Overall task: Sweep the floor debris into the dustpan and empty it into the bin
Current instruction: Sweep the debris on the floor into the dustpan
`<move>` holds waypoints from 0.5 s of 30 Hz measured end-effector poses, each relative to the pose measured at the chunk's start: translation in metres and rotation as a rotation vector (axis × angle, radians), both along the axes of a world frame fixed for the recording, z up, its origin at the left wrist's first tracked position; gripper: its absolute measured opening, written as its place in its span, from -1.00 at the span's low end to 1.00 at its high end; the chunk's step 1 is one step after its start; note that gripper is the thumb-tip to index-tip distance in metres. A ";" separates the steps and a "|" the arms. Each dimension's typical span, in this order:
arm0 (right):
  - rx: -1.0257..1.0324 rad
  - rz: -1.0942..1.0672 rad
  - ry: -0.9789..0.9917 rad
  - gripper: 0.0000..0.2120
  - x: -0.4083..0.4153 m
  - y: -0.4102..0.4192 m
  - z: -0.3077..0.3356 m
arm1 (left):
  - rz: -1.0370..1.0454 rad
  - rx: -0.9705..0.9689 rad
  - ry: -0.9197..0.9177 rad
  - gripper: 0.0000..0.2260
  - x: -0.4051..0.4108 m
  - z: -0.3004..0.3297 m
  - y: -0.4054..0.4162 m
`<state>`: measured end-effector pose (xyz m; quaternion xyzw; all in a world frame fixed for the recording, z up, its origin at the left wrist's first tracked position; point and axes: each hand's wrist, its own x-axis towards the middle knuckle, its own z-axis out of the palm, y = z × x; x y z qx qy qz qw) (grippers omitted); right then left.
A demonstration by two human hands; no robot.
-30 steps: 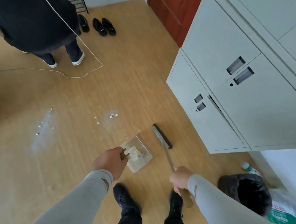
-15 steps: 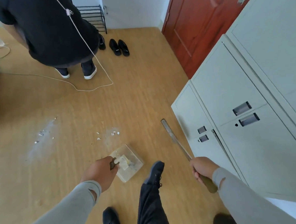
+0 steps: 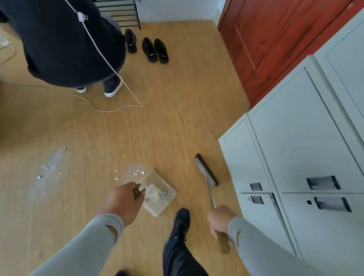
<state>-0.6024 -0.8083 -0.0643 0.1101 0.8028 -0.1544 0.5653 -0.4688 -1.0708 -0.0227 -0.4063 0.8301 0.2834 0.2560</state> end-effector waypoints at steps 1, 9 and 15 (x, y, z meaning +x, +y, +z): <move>-0.030 0.029 -0.103 -0.58 0.004 0.002 0.011 | 0.006 -0.001 -0.009 -0.72 -0.005 0.002 -0.004; -0.081 -0.090 -0.108 -0.50 -0.064 0.044 0.084 | 0.003 -0.046 -0.061 -0.72 0.015 0.002 -0.007; 0.027 0.351 0.149 -0.75 -0.116 -0.042 0.018 | 0.009 -0.033 -0.055 -0.76 0.030 -0.004 -0.007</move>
